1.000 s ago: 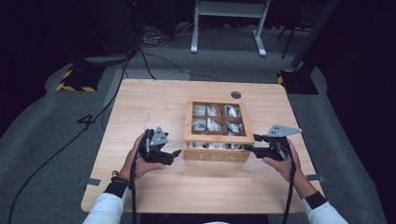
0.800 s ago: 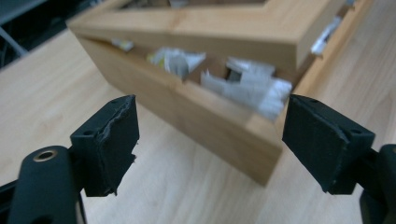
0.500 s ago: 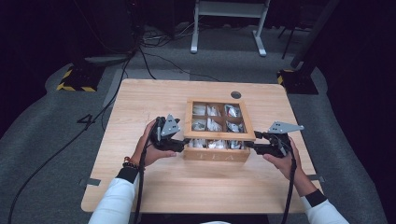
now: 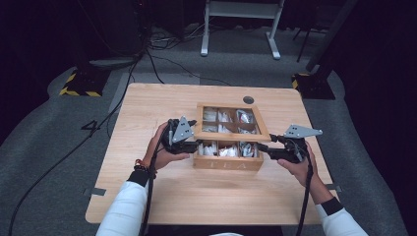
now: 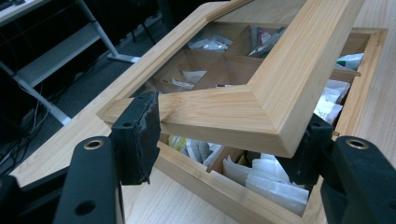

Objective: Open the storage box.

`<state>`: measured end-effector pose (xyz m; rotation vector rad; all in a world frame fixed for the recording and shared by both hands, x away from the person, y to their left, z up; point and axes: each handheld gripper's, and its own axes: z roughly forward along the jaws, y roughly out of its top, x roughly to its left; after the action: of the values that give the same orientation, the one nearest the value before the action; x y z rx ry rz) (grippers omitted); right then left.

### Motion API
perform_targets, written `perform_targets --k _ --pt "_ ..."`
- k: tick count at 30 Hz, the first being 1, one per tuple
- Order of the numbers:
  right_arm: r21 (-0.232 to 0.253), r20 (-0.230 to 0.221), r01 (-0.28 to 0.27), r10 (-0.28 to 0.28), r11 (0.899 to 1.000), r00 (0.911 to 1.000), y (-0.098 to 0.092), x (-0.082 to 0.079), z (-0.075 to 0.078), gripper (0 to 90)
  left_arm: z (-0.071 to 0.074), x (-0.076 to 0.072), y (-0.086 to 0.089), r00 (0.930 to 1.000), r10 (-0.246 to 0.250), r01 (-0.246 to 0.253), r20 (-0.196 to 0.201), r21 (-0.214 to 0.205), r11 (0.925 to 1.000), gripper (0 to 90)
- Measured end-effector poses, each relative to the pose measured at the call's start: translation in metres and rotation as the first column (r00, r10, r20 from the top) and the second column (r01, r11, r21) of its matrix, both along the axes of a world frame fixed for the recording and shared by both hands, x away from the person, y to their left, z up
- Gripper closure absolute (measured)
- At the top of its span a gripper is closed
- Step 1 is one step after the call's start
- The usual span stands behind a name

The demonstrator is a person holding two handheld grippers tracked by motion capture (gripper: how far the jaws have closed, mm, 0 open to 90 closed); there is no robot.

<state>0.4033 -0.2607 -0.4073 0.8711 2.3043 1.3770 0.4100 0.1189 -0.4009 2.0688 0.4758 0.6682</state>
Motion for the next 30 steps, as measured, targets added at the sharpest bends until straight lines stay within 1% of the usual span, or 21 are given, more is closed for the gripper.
perform_targets --k 4,5,8,9,10,11,12,15,17,18,19,21,24,25,27,30 --pt "-0.007 -0.002 0.004 -0.004 1.000 1.0000 -0.003 -0.002 0.000 43.1 0.003 0.003 0.001 1.0000 0.003 -0.003 0.002 -0.016 0.9999 40.0" --pt "-0.009 -0.001 0.004 -0.004 1.000 1.0000 -0.005 -0.002 0.000 42.5 0.005 0.004 0.001 1.0000 0.008 -0.008 -0.002 -0.031 0.9995 41.0" --pt "-0.015 0.001 0.001 -0.001 1.000 1.0000 -0.010 -0.004 0.000 41.7 0.008 0.007 0.002 1.0000 0.004 -0.004 0.003 -0.027 0.9996 41.8" --pt "-0.027 0.005 0.013 -0.013 1.000 0.9999 -0.017 -0.006 -0.002 41.0 0.011 0.008 0.001 0.9999 0.009 -0.008 0.007 -0.039 0.9992 42.1" --pt "-0.027 0.005 0.013 -0.013 1.000 0.9999 -0.017 -0.006 -0.002 41.0 0.011 0.008 0.001 0.9999 0.009 -0.008 0.007 -0.039 0.9992 42.3" --pt "-0.024 -0.004 0.029 -0.029 0.999 0.9996 -0.026 -0.007 -0.003 40.7 0.014 0.010 0.002 0.9999 0.009 -0.009 0.006 -0.054 0.9985 42.5" --pt "-0.021 -0.007 0.034 -0.034 0.999 0.9994 -0.029 -0.007 -0.005 40.5 0.015 0.011 0.002 1.0000 0.007 -0.007 0.004 -0.063 0.9980 42.8" --pt "-0.033 -0.029 0.056 -0.057 0.998 0.9980 -0.040 -0.009 -0.011 39.7 0.019 0.014 0.003 1.0000 0.000 0.000 0.002 -0.072 0.9974 43.2" --pt "-0.045 -0.036 0.057 -0.059 0.997 0.9976 -0.045 -0.010 -0.016 38.5 0.021 0.016 0.002 1.0000 -0.004 0.004 0.002 -0.069 0.9976 44.1" --pt "-0.045 -0.036 0.057 -0.059 0.997 0.9976 -0.045 -0.010 -0.016 38.5 0.021 0.016 0.002 1.0000 -0.004 0.004 0.002 -0.069 0.9976 45.0" --pt "-0.056 -0.045 0.052 -0.055 0.997 0.9975 -0.050 -0.011 -0.022 36.5 0.024 0.018 0.000 1.0000 -0.005 0.006 0.003 -0.073 0.9973 45.7" --pt "-0.062 -0.057 0.035 -0.039 0.997 0.9976 -0.054 -0.012 -0.027 36.1 0.026 0.020 -0.001 0.9999 -0.010 0.010 0.003 -0.075 0.9972 47.2" --pt "-0.109 -0.058 0.035 -0.041 0.993 0.9975 -0.058 -0.014 -0.036 35.0 0.029 0.023 -0.004 0.9999 -0.010 0.010 0.008 -0.076 0.9970 49.0" --pt "-0.123 -0.060 0.031 -0.038 0.992 0.9975 -0.059 -0.015 -0.039 34.9 0.031 0.024 -0.004 0.9999 -0.012 0.013 0.011 -0.070 0.9974 49.6" --pt "-0.157 -0.061 0.031 -0.041 0.987 0.9973 -0.060 -0.016 -0.045 34.4 0.033 0.026 -0.005 0.9999 -0.009 0.010 0.012 -0.074 0.9972 50.4" --pt "-0.181 -0.068 0.029 -0.042 0.983 0.9968 -0.062 -0.017 -0.053 34.4 0.036 0.028 -0.004 0.9999 -0.011 0.012 0.013 -0.077 0.9969 51.1"
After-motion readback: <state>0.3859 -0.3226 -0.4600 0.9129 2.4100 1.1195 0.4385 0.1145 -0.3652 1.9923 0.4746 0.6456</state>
